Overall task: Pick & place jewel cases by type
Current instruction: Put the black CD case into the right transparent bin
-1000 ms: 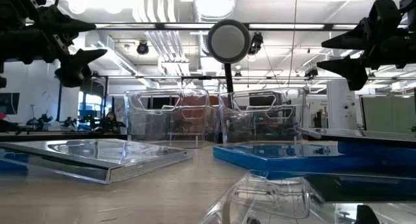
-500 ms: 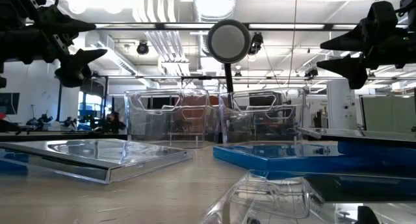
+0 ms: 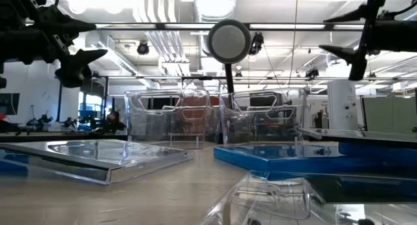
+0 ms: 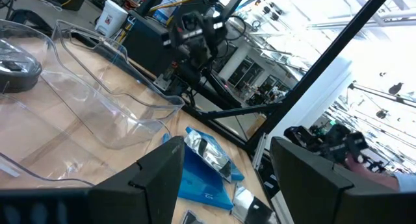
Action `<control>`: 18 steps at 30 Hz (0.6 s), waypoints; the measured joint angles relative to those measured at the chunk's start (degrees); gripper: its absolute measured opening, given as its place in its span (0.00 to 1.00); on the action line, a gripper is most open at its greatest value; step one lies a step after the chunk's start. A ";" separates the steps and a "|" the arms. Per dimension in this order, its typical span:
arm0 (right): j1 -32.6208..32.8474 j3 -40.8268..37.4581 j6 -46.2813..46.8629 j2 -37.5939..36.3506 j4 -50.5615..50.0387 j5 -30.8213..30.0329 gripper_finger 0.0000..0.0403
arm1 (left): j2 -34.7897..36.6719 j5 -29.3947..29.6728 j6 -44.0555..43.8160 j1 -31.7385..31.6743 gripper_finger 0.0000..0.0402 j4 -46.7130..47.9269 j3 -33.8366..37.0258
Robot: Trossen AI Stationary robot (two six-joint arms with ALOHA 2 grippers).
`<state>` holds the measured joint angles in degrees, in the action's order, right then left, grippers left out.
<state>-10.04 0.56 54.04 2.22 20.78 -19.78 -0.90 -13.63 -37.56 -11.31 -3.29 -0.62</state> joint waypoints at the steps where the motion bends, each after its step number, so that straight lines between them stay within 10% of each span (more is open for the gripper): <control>1: 0.01 0.00 0.07 0.79 2.40 0.01 0.63 | -0.01 0.00 0.01 0.00 0.53 0.00 0.00; 8: 0.95 0.36 7.86 12.53 15.57 -0.16 0.65 | -0.03 2.66 -7.36 0.01 0.53 -3.96 0.00; 13: 2.61 7.14 9.36 26.44 16.52 0.56 0.66 | -0.03 17.52 -30.67 -0.02 0.53 -12.85 0.01; 18: 2.41 14.97 13.74 38.35 6.54 -3.26 0.64 | -0.23 30.37 -28.91 -0.04 0.53 -11.46 0.00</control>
<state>-7.64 15.53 67.78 40.57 27.32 -23.04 -1.13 16.74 -66.47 -11.35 -14.75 -0.62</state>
